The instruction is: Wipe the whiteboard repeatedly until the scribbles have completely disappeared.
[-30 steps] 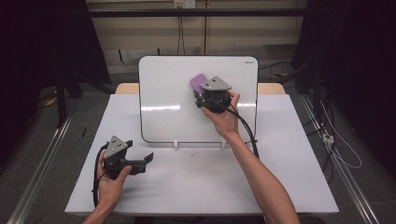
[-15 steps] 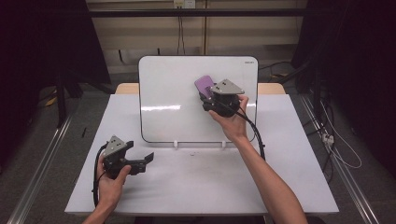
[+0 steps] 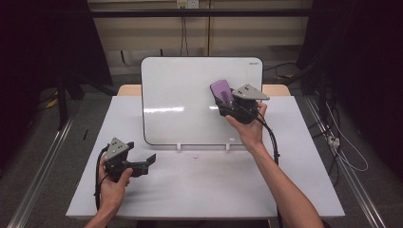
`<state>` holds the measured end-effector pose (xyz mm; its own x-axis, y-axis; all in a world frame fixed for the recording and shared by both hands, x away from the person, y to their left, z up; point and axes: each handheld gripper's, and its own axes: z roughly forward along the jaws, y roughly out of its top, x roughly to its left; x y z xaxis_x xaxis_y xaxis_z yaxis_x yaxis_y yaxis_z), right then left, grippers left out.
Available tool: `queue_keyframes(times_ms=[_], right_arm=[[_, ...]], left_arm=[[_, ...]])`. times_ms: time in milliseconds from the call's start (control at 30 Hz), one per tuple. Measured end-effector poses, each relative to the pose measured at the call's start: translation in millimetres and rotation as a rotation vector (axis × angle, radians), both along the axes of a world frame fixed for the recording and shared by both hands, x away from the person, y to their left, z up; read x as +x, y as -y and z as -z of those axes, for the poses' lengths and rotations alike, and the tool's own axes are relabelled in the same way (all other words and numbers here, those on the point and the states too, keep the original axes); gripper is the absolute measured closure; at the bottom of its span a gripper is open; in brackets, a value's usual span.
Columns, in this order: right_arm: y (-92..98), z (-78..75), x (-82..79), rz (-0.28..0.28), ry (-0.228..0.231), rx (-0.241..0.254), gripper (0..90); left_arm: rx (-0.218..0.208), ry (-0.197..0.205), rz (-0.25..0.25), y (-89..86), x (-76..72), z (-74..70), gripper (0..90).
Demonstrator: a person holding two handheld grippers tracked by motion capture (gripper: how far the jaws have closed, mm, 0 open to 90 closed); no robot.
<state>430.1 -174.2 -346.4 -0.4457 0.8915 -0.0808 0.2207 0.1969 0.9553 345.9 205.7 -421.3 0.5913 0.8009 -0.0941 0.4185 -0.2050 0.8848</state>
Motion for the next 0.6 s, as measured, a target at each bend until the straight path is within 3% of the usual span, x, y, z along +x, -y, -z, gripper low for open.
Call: queue_keyframes(times_ms=[167, 600], right_arm=[[4.7, 8.8, -8.2, -0.020, -0.007, 0.026, 41.8], [9.2, 20.3, -33.0, -0.061, 0.007, 0.058, 41.8]], left_arm=[[0.004, 0.028, -0.003, -0.2, -1.7, -4.3, 4.5], [0.006, 0.044, 0.011, 1.9, -1.4, -5.9, 5.3]])
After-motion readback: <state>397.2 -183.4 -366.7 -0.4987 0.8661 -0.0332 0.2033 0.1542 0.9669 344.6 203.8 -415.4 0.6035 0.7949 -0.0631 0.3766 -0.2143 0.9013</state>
